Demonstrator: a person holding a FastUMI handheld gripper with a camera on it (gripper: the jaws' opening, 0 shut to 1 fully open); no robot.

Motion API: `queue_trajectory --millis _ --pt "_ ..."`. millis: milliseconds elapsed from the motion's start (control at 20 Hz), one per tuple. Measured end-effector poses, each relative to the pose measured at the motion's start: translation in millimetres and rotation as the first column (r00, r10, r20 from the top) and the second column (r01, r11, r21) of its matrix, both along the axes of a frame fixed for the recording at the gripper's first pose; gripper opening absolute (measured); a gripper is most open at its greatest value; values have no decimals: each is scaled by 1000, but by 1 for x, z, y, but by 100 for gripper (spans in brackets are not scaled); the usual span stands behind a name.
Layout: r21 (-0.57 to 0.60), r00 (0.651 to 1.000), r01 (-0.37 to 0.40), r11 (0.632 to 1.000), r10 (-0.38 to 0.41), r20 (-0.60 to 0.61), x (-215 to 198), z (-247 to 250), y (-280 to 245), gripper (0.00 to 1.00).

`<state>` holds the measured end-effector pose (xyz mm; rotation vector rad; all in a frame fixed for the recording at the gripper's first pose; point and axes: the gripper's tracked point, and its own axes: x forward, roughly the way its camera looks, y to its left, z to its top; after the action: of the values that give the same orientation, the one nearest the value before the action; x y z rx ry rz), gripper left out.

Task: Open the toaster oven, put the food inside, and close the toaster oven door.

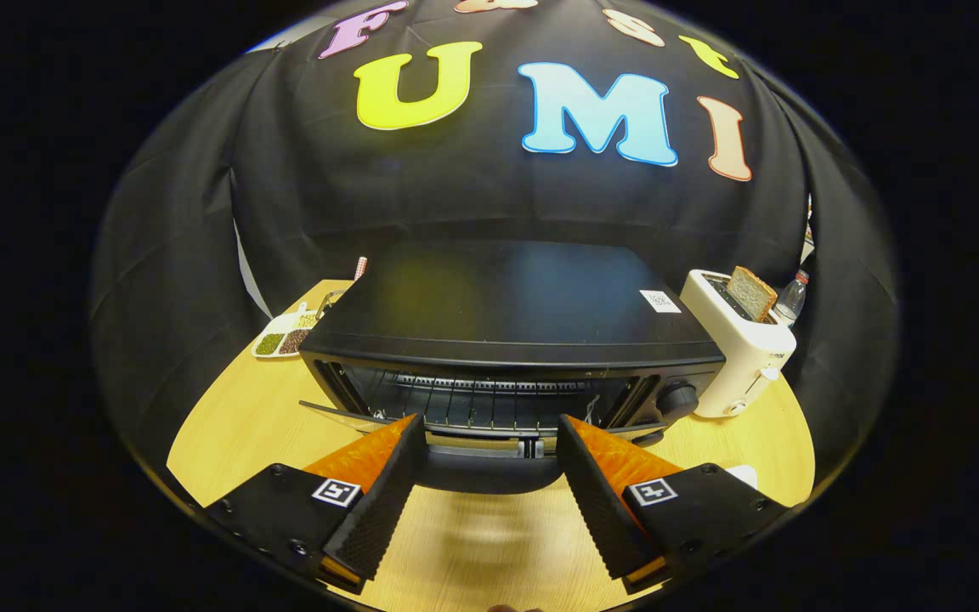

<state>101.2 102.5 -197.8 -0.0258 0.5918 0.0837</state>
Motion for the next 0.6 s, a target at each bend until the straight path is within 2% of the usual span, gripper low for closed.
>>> queue_trajectory --millis 600 --pt "-20 996 -39 999 38 -82 -55 -37 -1 97"
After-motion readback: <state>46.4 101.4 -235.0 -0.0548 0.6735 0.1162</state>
